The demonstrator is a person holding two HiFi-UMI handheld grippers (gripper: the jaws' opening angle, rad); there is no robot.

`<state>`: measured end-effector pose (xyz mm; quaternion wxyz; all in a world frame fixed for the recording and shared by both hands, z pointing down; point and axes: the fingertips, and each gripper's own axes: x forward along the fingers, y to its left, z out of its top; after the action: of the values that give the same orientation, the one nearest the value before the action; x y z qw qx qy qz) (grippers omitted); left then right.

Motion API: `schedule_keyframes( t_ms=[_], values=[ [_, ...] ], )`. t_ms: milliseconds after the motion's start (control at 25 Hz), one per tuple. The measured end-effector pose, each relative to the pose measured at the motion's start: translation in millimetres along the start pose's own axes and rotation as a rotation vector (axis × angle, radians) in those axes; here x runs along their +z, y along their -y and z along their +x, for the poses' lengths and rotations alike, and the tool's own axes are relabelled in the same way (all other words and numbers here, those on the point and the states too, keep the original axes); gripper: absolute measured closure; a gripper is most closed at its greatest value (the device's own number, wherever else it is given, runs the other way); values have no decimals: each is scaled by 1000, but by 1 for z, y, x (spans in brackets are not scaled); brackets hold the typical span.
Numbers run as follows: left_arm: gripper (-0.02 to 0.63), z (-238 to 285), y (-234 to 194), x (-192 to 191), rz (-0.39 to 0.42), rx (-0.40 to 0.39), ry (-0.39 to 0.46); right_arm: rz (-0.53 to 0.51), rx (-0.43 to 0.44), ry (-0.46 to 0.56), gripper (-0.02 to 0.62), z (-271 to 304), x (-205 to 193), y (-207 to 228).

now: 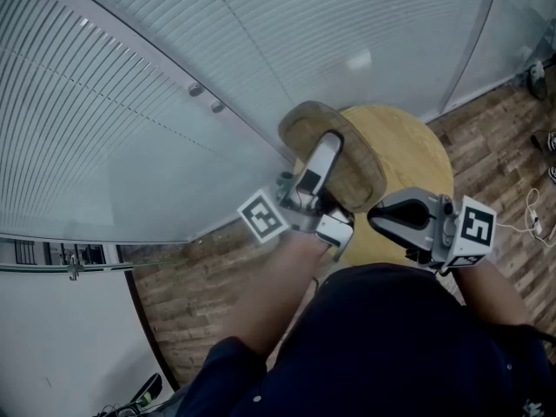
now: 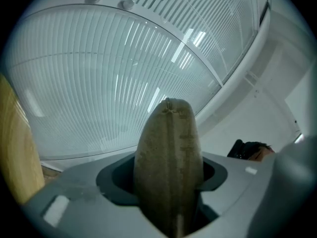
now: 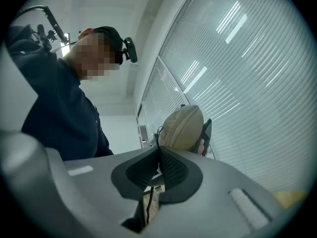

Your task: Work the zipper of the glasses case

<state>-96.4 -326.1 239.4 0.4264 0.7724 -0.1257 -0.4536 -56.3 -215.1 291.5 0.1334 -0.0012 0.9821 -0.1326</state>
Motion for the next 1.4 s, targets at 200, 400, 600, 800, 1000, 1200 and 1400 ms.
schedule_keyframes(
  t_ms=[200, 400, 600, 800, 1000, 1200, 1400],
  values=[
    [304, -6, -3, 5, 10, 20, 18, 6, 5, -37, 574, 1, -10, -2],
    [304, -16, -3, 19, 125, 62, 1, 10, 21, -122, 444, -2, -35, -14],
    [304, -50, -29, 25, 314, 231, -95, 40, -129, -102, 440, -29, -33, 15],
    [304, -69, -51, 19, 453, 344, -169, 25, -327, -84, 441, -72, -21, 51],
    [304, -81, -71, 7, 724, 463, -339, 10, -501, -108, 442, -111, -20, 79],
    [302, -89, -84, 5, 851, 498, -425, 20, -600, -100, 442, -137, -23, 92],
    [302, -101, -96, -8, 959, 537, -515, 26, -685, -106, 449, -162, -28, 99]
  ],
)
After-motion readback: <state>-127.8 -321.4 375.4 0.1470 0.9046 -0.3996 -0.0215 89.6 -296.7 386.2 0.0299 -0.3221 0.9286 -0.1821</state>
